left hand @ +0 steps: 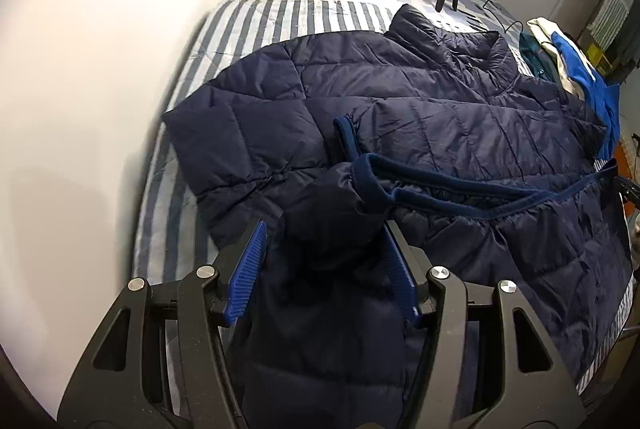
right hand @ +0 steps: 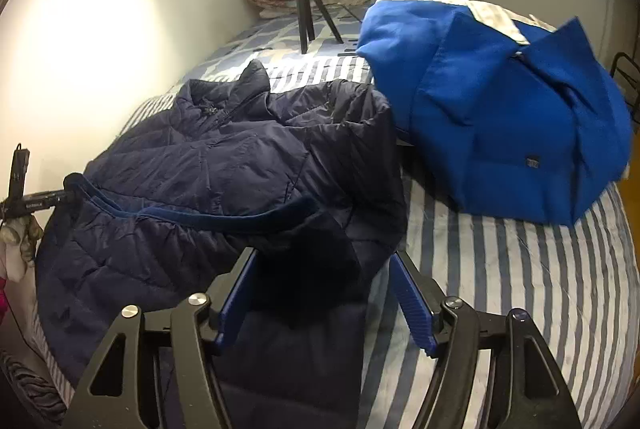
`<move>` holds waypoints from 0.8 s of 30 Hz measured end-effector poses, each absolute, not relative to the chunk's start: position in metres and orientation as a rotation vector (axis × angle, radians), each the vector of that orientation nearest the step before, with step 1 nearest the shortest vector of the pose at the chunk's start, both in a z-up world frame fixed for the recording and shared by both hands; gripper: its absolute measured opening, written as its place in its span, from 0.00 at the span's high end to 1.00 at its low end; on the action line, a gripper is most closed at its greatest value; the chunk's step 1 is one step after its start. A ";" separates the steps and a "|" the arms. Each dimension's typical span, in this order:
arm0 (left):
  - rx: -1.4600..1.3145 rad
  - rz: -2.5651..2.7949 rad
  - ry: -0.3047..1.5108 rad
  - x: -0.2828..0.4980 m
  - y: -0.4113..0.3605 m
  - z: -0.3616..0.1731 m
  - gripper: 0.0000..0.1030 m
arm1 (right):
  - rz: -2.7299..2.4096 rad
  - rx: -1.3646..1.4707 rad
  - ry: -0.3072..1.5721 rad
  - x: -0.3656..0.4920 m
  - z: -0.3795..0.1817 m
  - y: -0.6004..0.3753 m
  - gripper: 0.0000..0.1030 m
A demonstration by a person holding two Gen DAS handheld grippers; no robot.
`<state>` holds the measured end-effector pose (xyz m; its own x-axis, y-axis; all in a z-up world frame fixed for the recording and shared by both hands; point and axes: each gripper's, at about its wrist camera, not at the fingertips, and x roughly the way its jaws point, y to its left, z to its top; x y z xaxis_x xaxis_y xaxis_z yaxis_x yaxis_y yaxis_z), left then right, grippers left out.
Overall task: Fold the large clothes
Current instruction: 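Release and regrasp the folded hem edge with both tools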
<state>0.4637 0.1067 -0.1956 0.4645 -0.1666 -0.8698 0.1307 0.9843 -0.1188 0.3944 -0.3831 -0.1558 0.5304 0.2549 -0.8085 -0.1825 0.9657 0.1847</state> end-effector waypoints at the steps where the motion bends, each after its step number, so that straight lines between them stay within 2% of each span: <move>1: -0.032 -0.185 1.071 0.465 0.106 -0.197 0.42 | 0.267 0.077 0.980 0.396 -0.157 -0.382 0.39; 2: -0.027 -0.188 1.071 0.466 0.104 -0.198 0.42 | 0.276 0.074 0.989 0.398 -0.159 -0.381 0.46; 7: 0.005 -0.181 1.071 0.472 0.098 -0.201 0.42 | 0.298 0.058 1.005 0.401 -0.163 -0.376 0.63; 9: 0.009 -0.190 1.069 0.475 0.096 -0.201 0.52 | 0.307 0.056 1.010 0.402 -0.164 -0.374 0.69; 11: 0.006 -0.190 1.082 0.478 0.095 -0.204 0.79 | 0.305 0.047 1.016 0.404 -0.165 -0.371 0.81; 13: -0.004 -0.186 1.078 0.478 0.096 -0.203 0.91 | 0.293 0.033 1.014 0.404 -0.164 -0.368 0.92; 14: -0.012 -0.188 1.070 0.477 0.097 -0.201 0.93 | 0.291 0.029 1.009 0.403 -0.163 -0.367 0.95; 24: -0.037 -0.152 0.940 0.478 0.110 -0.152 0.95 | 0.207 -0.038 0.884 0.408 -0.114 -0.359 1.00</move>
<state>0.4780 0.1103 -0.1517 0.5796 -0.1462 -0.8017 0.1135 0.9887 -0.0982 0.4080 -0.3590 -0.1143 0.6151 0.1645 -0.7711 -0.1955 0.9793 0.0529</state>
